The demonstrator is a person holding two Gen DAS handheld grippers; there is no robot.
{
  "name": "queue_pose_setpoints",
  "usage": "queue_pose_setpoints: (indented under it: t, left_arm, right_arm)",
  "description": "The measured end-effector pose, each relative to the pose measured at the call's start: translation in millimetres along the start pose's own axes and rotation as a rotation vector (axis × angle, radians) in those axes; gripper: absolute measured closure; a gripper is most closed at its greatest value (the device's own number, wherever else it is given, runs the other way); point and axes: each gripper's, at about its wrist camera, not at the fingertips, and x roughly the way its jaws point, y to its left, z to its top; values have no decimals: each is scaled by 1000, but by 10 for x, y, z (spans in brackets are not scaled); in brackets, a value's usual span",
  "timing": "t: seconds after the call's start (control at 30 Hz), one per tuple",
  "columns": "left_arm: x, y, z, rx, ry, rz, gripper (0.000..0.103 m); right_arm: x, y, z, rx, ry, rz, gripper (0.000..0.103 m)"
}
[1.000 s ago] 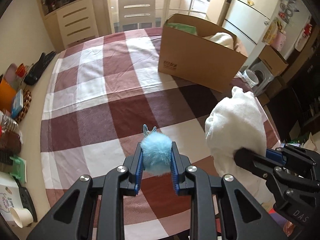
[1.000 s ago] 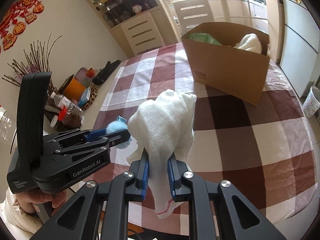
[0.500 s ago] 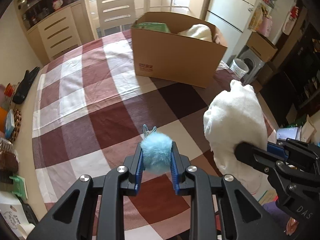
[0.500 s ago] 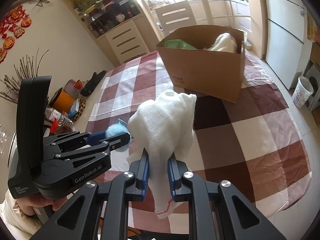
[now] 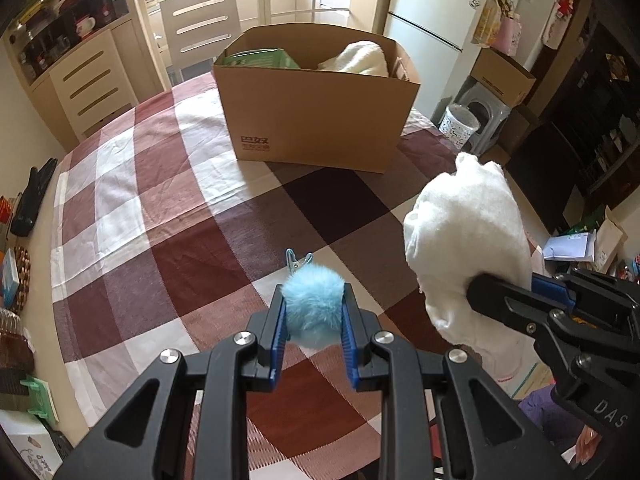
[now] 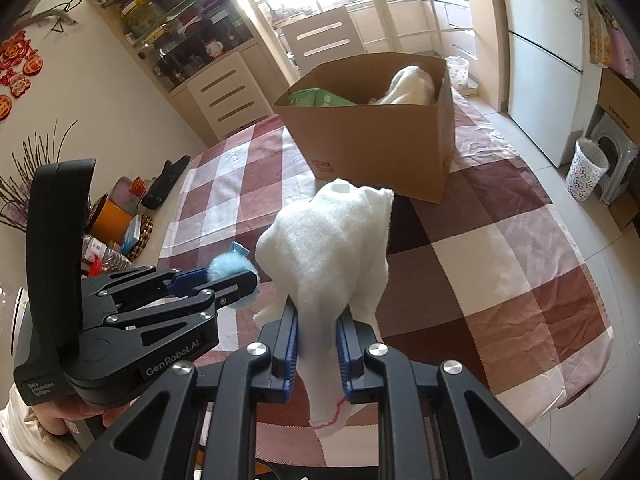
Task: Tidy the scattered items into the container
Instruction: 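Lift the pompom and white cloth with both tools and carry toward the cardboard box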
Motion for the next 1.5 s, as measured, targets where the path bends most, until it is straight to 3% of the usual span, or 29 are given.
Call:
queue_pose_setpoints:
  t: [0.47,1.0,1.5]
  left_arm:
    - [7,-151,271,64,-22,-10,79]
    - [87,5,786,58,-53,8,79]
    - [177,30,1010,49,-55,11,79]
  right_arm:
    - [-2,-92,179,-8,-6,-18,86]
    - [148,-155,592,-32,-3,-22,86]
    - [246,-211,868,-46,-11,-11,86]
